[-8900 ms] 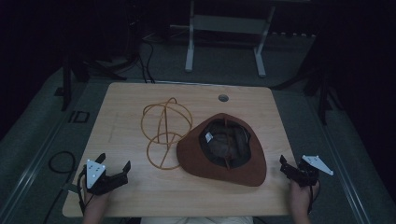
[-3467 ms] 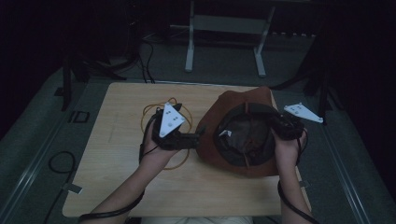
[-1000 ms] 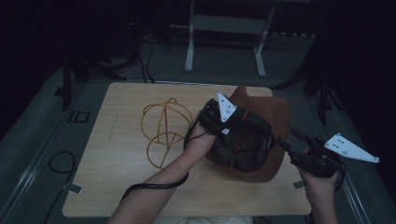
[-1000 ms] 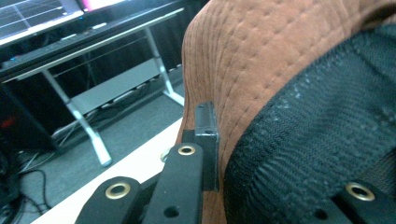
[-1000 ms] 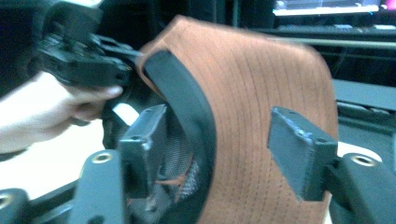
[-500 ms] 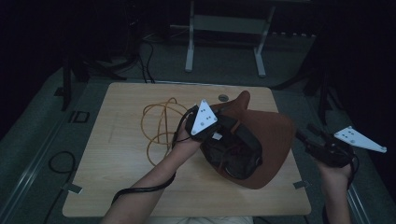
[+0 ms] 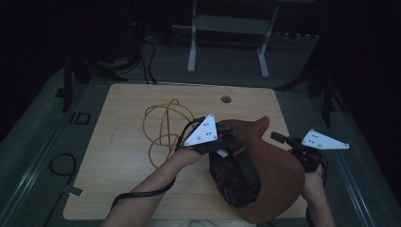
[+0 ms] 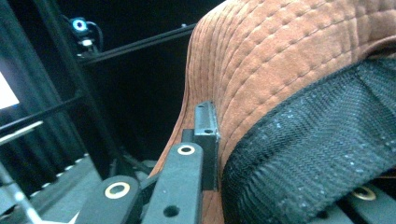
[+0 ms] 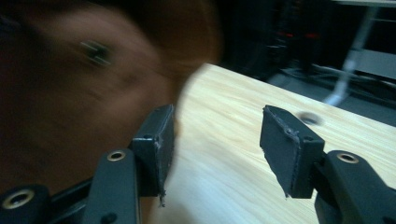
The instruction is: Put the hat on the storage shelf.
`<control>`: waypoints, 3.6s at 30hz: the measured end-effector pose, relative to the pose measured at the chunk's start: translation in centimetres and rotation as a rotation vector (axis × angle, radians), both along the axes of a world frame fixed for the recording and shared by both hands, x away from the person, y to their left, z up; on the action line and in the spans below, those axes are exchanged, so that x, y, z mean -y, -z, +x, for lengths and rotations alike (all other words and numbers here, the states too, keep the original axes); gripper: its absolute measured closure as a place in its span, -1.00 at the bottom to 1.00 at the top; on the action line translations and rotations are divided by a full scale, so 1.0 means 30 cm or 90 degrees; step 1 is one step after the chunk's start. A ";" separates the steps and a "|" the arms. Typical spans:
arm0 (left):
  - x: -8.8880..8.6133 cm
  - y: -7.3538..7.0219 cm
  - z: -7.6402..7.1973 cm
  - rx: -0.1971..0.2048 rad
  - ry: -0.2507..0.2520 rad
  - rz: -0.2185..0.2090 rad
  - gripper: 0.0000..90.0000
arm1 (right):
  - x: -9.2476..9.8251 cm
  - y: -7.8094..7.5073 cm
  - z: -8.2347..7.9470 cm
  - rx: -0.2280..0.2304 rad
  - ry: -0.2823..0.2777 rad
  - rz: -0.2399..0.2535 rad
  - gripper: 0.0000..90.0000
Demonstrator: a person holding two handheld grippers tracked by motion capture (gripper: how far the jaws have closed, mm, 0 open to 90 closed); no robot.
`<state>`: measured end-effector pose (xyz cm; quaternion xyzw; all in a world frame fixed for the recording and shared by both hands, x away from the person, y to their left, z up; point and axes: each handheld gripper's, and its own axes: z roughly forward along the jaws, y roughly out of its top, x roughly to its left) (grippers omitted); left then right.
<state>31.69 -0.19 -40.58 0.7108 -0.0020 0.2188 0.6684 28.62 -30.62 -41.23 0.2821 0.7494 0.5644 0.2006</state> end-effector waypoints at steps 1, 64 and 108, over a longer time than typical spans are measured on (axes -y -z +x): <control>0.004 0.001 -0.001 -0.005 0.001 0.000 0.91 | -0.018 -0.002 -0.005 0.003 -0.016 -0.001 -0.02; -0.203 -0.076 -0.146 -0.107 -0.185 0.021 -0.44 | -0.083 -0.127 0.078 0.084 -0.010 0.083 0.95; -0.808 0.425 -0.360 -0.265 -0.493 -0.108 -0.81 | -0.833 -0.319 0.384 0.080 -0.115 -0.054 0.92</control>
